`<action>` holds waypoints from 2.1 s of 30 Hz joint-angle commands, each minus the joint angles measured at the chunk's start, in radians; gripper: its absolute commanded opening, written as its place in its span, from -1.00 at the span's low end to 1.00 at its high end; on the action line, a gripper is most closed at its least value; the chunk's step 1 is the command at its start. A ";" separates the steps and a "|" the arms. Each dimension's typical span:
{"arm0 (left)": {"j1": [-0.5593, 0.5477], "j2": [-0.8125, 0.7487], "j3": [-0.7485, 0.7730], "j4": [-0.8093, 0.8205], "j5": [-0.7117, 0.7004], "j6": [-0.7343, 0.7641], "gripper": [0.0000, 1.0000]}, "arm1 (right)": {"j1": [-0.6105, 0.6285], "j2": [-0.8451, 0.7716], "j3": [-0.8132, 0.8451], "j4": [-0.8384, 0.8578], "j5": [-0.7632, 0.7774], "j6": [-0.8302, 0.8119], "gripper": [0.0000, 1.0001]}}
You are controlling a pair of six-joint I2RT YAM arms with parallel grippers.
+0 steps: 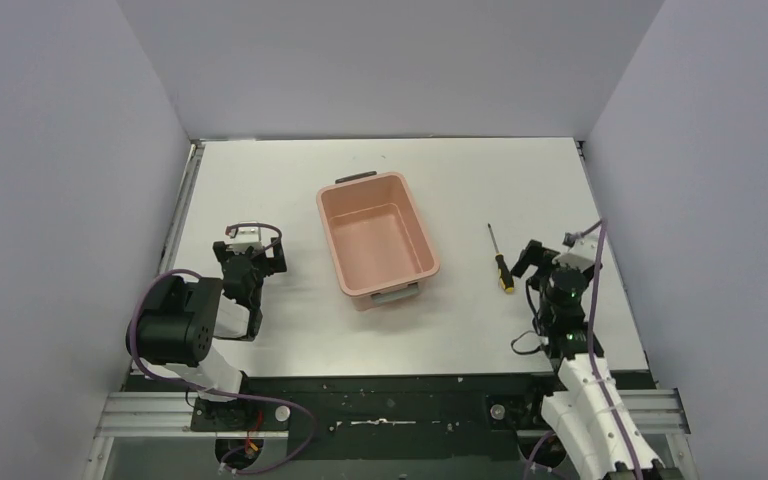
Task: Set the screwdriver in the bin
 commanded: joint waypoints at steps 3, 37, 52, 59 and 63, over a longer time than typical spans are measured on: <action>0.004 -0.010 0.011 0.025 0.008 -0.004 0.95 | -0.004 0.368 0.524 -0.329 -0.001 0.020 1.00; 0.004 -0.010 0.011 0.026 0.007 -0.004 0.95 | 0.029 1.182 1.417 -1.073 -0.238 -0.202 -1.00; 0.004 -0.010 0.011 0.026 0.007 -0.005 0.95 | 0.567 1.108 1.718 -0.894 -0.245 0.046 -1.00; 0.004 -0.010 0.011 0.026 0.008 -0.005 0.95 | 0.662 1.169 1.515 -0.819 -0.146 0.094 -1.00; 0.004 -0.010 0.011 0.026 0.007 -0.005 0.95 | 0.689 1.255 1.417 -0.766 -0.156 0.086 -1.00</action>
